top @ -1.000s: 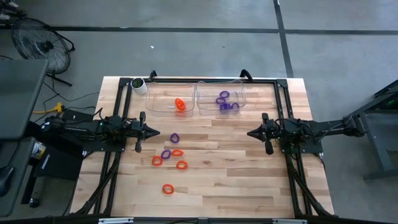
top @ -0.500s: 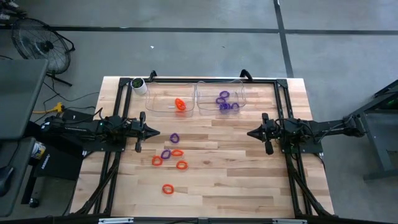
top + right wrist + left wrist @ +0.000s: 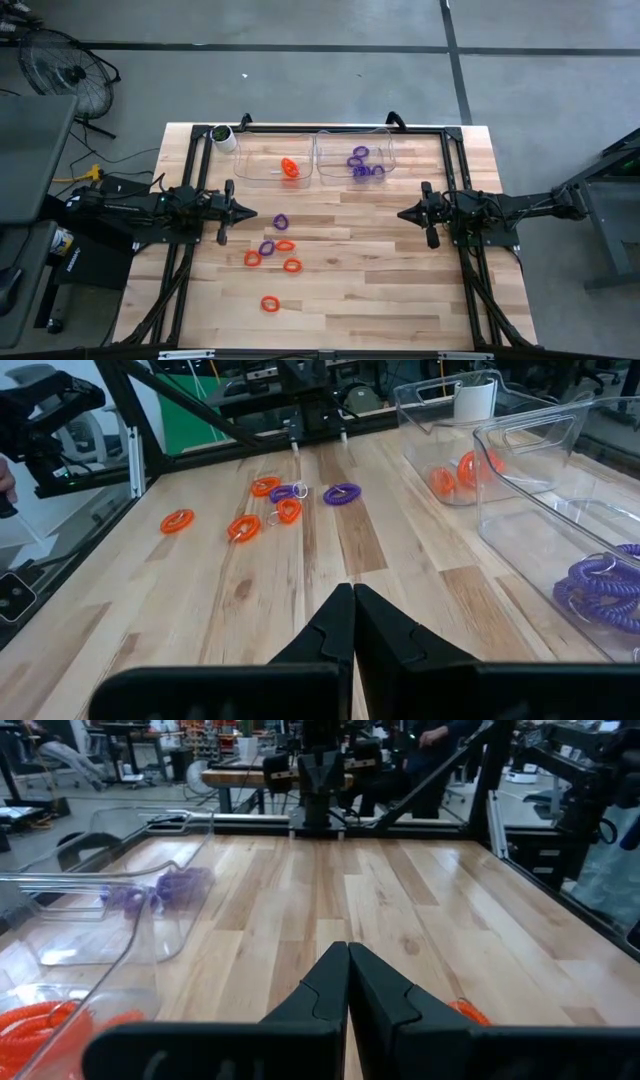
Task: Sort spring keychains
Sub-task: Put the orange spring keychain into the left bin
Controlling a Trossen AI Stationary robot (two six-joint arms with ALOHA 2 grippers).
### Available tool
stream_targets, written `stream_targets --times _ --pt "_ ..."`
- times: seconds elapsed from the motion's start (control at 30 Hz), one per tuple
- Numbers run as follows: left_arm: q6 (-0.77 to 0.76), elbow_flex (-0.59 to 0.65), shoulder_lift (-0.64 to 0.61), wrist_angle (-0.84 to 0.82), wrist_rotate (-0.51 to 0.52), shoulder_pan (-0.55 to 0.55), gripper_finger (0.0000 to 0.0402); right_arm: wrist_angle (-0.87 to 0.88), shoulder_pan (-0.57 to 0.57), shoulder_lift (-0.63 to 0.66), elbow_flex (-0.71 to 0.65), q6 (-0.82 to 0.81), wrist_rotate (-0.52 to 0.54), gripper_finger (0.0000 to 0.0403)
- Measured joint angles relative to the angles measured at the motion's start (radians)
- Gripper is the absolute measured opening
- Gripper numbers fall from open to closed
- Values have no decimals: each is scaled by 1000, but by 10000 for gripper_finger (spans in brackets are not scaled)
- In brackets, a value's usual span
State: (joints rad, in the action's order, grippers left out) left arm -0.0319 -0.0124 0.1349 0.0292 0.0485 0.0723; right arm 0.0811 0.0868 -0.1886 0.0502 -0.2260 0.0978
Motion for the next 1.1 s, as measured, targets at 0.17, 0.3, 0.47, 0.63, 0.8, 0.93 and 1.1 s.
stream_targets --times 0.17,0.3,0.47,0.63,0.8,0.93,1.1 --pt "0 -13 0 -22 -15 0 3 0 0 0 0 0 0 0" --pt "0 -73 1 -137 -8 0 3 -2 0 0 0 0 0 0" --pt "0 -144 15 -288 -5 0 3 -3 0 0 0 0 0 0" --pt "-45 -217 107 -352 -9 0 3 -3 0 0 0 0 0 0" --pt "-182 -297 253 -343 -13 0 3 -3 0 0 -1 0 0 0" --pt "-392 -364 386 -357 -16 0 3 -3 0 0 -1 0 0 0" --pt "-626 -444 531 -413 -24 0 3 -3 0 0 -1 0 0 0"
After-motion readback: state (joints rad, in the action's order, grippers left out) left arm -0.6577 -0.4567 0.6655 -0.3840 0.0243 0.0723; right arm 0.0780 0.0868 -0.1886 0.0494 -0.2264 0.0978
